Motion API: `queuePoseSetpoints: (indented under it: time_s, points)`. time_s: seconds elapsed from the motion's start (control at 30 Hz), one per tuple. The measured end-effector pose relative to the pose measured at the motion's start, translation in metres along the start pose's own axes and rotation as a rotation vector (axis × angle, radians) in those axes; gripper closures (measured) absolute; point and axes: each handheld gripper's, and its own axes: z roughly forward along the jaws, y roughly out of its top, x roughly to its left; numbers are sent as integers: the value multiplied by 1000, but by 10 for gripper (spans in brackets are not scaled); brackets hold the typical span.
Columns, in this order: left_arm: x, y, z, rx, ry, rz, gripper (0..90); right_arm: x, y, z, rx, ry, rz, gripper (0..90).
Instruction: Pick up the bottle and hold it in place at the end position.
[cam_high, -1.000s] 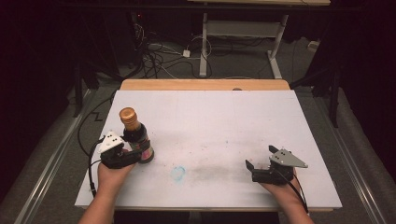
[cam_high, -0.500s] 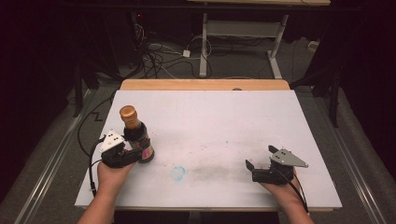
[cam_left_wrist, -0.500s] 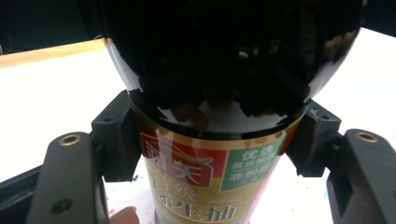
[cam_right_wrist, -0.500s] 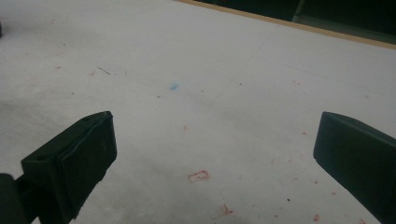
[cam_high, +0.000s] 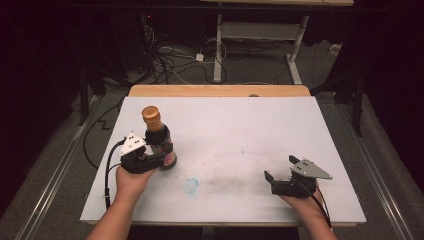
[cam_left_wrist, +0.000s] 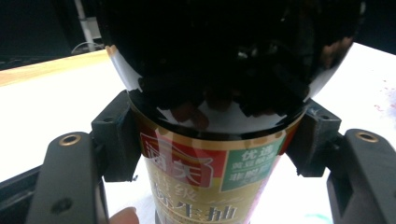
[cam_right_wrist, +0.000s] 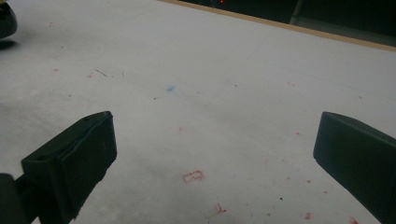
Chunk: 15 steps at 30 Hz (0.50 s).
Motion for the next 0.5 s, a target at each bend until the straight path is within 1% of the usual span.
queuePoseSetpoints:
  time_s: [0.03,0.07,0.1,0.13,0.17,0.23,0.27,0.5]
  points:
    - [0,0,0,0,0,0,295,0,0,0,0,0,0,4]
    - [-4,-2,5,4,-10,0,295,0,0,0,1,-2,5,4]
    - [-4,-2,5,4,-10,0,295,0,0,-1,0,-2,3,4]
    - [-8,-4,10,12,-19,0,296,-1,0,-1,0,-3,2,4]
    - [-8,-4,10,12,-19,0,295,-1,0,-1,0,-3,2,4]
    - [-14,-7,17,21,-31,12,295,-1,0,-1,-1,-3,3,4]
    - [-14,-7,17,21,-31,12,295,-1,0,-1,-3,-3,2,4]
    - [-28,-12,34,33,-60,16,294,-1,0,-2,-7,-1,6,4]
